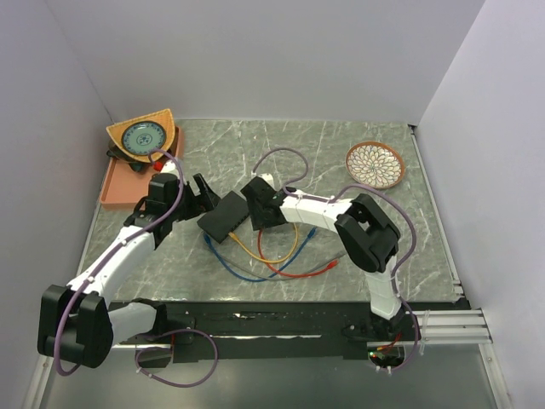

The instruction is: Insert the plug into the switch port

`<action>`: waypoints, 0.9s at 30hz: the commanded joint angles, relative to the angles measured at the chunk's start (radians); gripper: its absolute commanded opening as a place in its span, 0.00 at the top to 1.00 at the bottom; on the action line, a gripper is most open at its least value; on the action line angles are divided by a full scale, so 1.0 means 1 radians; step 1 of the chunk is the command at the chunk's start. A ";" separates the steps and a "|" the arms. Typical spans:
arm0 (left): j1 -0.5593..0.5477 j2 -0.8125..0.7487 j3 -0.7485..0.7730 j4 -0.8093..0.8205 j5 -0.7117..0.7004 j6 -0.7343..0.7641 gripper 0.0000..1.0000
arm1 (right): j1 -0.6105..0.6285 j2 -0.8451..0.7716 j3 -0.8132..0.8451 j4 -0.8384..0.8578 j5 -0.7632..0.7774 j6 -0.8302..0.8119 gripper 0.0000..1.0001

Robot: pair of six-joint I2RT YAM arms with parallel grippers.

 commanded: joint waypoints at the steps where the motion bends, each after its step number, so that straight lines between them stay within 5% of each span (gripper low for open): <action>1: -0.001 0.010 -0.006 0.028 0.021 0.011 0.04 | -0.013 0.026 0.048 -0.051 -0.007 0.046 0.49; 2: -0.001 0.010 -0.006 0.028 0.022 0.011 0.04 | -0.015 0.038 0.052 -0.056 -0.012 0.050 0.60; 8: -0.001 0.015 -0.005 0.021 0.022 0.014 0.04 | -0.044 0.061 0.055 -0.065 -0.058 0.064 0.77; 11: -0.002 0.015 -0.002 0.016 0.024 0.016 0.04 | -0.064 0.058 0.046 -0.054 -0.081 0.063 1.00; 27: -0.001 0.019 -0.009 0.021 0.024 0.016 0.04 | -0.139 -0.336 -0.032 0.065 -0.210 -0.082 1.00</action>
